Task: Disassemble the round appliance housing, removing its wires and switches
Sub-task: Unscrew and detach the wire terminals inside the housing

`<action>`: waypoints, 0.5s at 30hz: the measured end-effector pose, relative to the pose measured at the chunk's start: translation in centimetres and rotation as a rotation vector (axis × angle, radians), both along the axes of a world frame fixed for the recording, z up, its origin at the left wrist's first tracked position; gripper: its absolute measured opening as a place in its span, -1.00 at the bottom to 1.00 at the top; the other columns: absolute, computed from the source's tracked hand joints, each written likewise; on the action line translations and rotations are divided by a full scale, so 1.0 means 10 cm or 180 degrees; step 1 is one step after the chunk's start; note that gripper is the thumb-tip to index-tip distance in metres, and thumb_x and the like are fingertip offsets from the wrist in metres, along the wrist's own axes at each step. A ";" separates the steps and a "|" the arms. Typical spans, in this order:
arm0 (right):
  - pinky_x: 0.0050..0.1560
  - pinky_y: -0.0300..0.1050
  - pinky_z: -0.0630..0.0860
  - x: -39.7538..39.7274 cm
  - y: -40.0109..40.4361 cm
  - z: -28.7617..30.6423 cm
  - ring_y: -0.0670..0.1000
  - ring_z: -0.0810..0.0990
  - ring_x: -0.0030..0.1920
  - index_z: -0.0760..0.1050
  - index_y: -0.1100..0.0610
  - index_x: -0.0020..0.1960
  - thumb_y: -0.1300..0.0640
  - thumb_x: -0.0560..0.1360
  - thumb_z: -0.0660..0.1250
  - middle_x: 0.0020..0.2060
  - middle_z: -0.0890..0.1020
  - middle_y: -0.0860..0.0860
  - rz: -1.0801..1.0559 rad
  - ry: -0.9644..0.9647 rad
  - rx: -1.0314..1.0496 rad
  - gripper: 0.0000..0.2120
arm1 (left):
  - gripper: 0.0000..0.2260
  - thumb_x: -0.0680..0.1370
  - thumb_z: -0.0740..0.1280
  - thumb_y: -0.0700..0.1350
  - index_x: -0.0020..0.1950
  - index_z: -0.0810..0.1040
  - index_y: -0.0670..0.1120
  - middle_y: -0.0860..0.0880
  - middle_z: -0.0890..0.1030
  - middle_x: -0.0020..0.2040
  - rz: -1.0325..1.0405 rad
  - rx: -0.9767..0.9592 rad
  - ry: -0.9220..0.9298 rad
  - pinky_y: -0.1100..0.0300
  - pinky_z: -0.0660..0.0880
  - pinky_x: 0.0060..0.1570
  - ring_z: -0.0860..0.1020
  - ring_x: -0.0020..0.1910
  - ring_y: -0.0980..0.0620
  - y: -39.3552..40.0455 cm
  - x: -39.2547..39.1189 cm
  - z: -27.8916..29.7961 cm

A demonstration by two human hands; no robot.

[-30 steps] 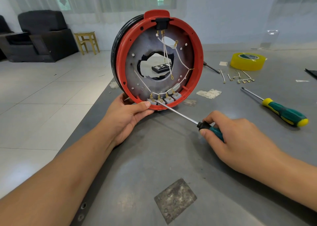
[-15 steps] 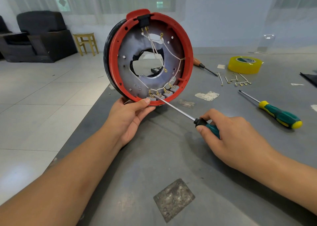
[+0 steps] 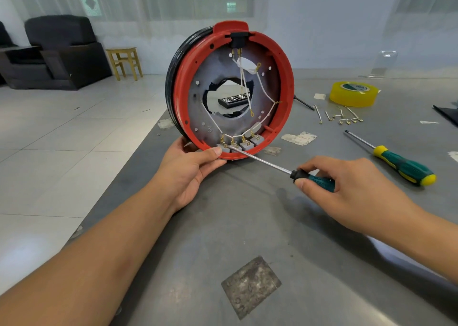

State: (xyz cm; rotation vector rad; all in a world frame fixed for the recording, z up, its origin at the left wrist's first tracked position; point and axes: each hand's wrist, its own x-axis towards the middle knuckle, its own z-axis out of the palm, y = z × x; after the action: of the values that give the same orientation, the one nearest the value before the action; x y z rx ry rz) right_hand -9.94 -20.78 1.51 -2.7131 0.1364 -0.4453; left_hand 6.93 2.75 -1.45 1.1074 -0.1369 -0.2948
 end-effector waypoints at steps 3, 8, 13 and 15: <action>-0.30 -0.07 0.56 0.00 0.03 -0.04 -0.15 0.54 -0.32 0.54 -0.22 0.12 -0.31 0.46 0.18 -0.24 0.64 -0.16 0.0000 0.0065 0.0026 -0.67 | -0.65 0.50 0.42 -0.50 0.25 0.52 -0.26 -0.19 0.75 0.03 0.0031 -0.0069 0.0072 -0.07 0.70 0.06 0.73 0.10 -0.23 0.00 0.00 0.00; -0.38 -0.25 0.43 0.00 0.09 -0.11 -0.18 0.53 -0.34 0.53 -0.20 0.13 -0.32 0.47 0.15 -0.23 0.64 -0.14 0.0017 -0.0002 0.0010 -0.63 | -0.70 0.51 0.40 -0.51 0.17 0.52 -0.25 -0.22 0.74 0.03 0.0089 -0.0157 0.0147 -0.07 0.71 0.04 0.75 0.05 -0.20 0.00 -0.01 0.01; -0.40 -0.27 0.38 0.05 0.16 -0.15 -0.15 0.53 -0.34 0.53 -0.17 0.14 -0.31 0.49 0.15 -0.26 0.63 -0.12 0.0041 -0.0112 0.0065 -0.63 | -0.72 0.53 0.39 -0.48 0.19 0.51 -0.28 -0.25 0.75 0.00 0.0045 -0.0245 0.0213 -0.07 0.71 0.02 0.75 0.04 -0.20 -0.01 -0.02 0.01; -0.36 -0.21 0.46 0.07 0.18 -0.16 -0.14 0.54 -0.34 0.52 -0.16 0.14 -0.31 0.49 0.14 -0.24 0.64 -0.11 0.0029 -0.0096 0.0072 -0.63 | -0.73 0.54 0.39 -0.47 0.19 0.51 -0.27 -0.25 0.75 -0.01 0.0034 -0.0266 0.0211 -0.08 0.71 0.03 0.75 0.03 -0.20 -0.01 -0.03 0.01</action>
State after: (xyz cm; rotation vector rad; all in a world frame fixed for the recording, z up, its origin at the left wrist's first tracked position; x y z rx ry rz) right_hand -9.21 -18.95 -0.12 -2.6824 0.1200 -0.4788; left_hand 6.66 2.68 -1.33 1.0142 -0.0838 -0.3131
